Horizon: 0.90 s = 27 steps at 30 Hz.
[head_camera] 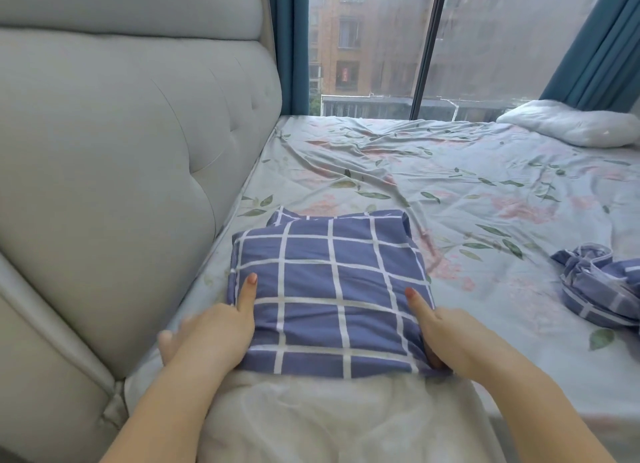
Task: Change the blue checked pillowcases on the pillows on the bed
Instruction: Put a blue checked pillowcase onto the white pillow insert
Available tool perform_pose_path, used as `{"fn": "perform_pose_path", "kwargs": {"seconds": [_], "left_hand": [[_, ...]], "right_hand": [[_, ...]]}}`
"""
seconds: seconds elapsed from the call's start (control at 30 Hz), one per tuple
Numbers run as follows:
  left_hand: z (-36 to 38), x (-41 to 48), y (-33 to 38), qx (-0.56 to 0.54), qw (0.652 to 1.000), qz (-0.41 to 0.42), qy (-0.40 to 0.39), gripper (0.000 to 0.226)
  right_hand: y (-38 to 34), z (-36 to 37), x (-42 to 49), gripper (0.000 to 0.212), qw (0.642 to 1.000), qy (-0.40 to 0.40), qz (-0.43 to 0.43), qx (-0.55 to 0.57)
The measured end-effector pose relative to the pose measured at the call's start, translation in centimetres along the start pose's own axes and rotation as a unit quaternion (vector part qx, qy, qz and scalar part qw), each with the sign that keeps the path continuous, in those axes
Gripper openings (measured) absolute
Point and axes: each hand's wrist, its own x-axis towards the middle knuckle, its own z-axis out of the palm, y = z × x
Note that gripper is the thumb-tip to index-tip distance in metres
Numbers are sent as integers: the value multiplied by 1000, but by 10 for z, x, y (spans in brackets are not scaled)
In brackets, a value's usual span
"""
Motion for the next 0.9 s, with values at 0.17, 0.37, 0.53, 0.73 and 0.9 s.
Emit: {"fn": "perform_pose_path", "kwargs": {"seconds": [0.17,0.37,0.53,0.73,0.9], "left_hand": [[-3,6,13,-96,938,215,255,43],[9,39,23,-276,910,300,70,30],[11,42,20,-264,915,296,79,10],[10,44,22,-269,907,309,100,8],[5,36,22,-266,900,318,131,12]], "right_hand": [[1,1,10,49,937,312,-150,-45],[-12,20,38,26,934,210,-252,139],[-13,28,55,4,946,197,-226,125],[-15,25,50,13,928,241,-263,107],[-14,17,37,14,907,266,-307,111]]}}
